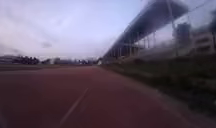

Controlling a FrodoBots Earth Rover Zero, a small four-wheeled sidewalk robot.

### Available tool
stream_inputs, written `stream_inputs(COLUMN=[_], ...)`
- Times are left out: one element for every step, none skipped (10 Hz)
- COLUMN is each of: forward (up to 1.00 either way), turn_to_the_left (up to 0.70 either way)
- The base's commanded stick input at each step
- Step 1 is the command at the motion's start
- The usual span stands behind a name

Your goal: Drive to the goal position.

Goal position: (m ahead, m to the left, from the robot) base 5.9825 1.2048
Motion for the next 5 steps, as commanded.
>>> stream_inputs(forward=[0.70, 0.70, 0.70, 0.70, 0.70], turn_to_the_left=[0.00, 0.00, 0.00, 0.00, 0.00])
